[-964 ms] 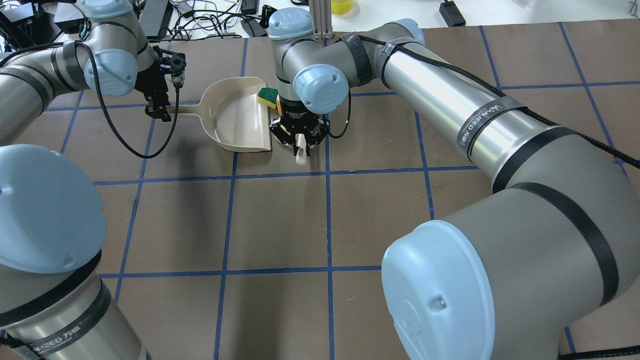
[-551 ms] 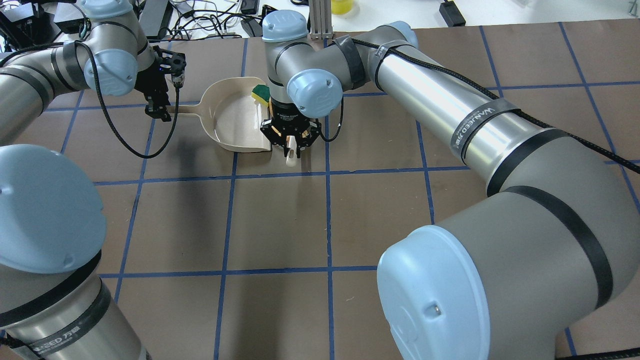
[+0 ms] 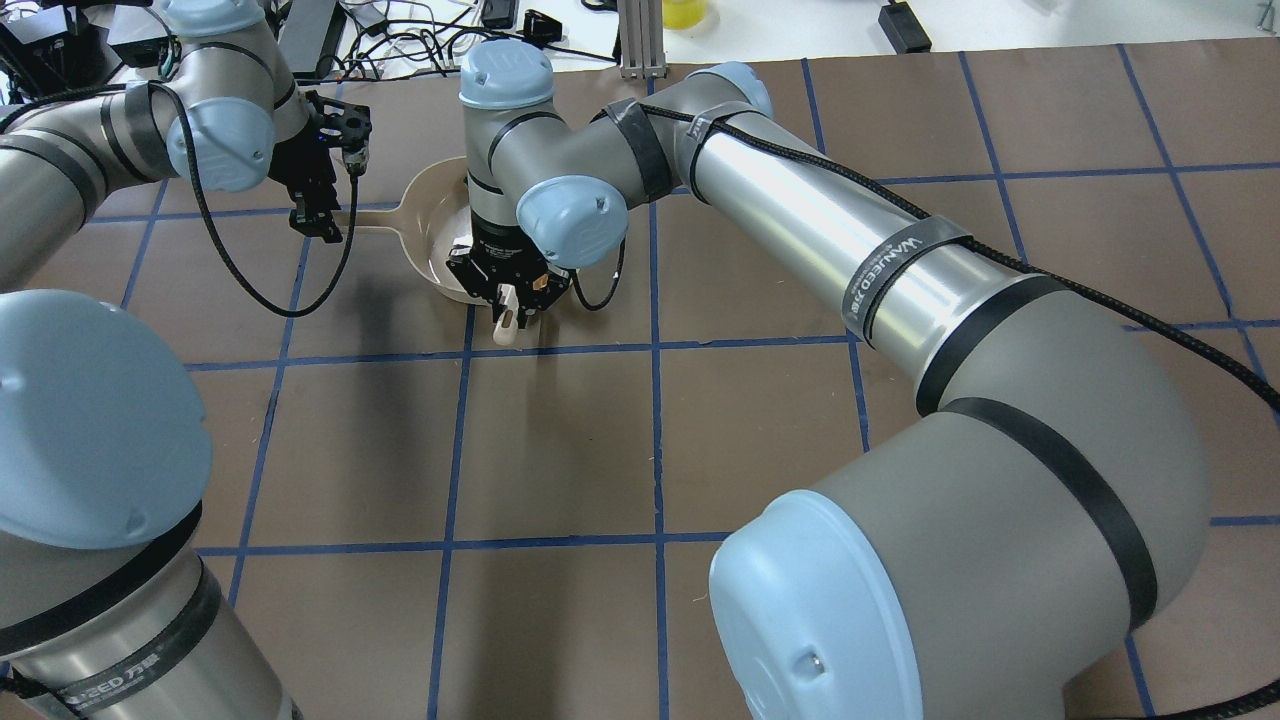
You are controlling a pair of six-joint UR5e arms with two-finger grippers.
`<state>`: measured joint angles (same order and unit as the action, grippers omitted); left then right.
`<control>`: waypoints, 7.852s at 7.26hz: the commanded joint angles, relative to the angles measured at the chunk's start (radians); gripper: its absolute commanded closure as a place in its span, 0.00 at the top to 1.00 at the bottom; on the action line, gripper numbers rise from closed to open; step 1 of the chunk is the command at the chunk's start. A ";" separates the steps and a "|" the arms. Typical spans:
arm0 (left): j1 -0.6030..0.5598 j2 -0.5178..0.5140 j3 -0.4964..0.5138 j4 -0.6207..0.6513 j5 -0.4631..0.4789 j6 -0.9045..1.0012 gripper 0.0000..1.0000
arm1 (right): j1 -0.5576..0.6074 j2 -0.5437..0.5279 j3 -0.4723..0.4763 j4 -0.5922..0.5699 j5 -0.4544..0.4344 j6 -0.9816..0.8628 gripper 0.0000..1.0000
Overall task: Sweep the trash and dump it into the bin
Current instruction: 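Sweep the potato, bread and sponge with the brush into the dustpan, then carry the brush back with the right gripper while the left gripper lifts the dustpan, then carry the dustpan toward the black trash bag with the left gripper, then release the brush with the right gripper while the left gripper tips the dustpan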
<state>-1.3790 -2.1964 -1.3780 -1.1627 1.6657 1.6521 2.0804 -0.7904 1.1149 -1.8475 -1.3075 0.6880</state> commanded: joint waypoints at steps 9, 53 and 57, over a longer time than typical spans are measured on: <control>0.006 0.012 -0.009 0.006 -0.020 0.011 0.14 | 0.018 0.008 -0.124 -0.055 0.202 0.225 0.05; 0.769 0.596 -0.594 1.112 -0.106 1.842 0.00 | -0.904 -0.497 0.570 0.054 -0.305 -1.065 0.93; 0.769 0.607 -0.607 1.251 -0.107 1.760 0.00 | -0.876 -0.714 0.362 0.364 -0.289 -1.004 0.99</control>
<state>-0.6105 -1.5914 -1.9806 0.0561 1.5577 3.4549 1.1986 -1.4649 1.5962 -1.6204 -1.5963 -0.3287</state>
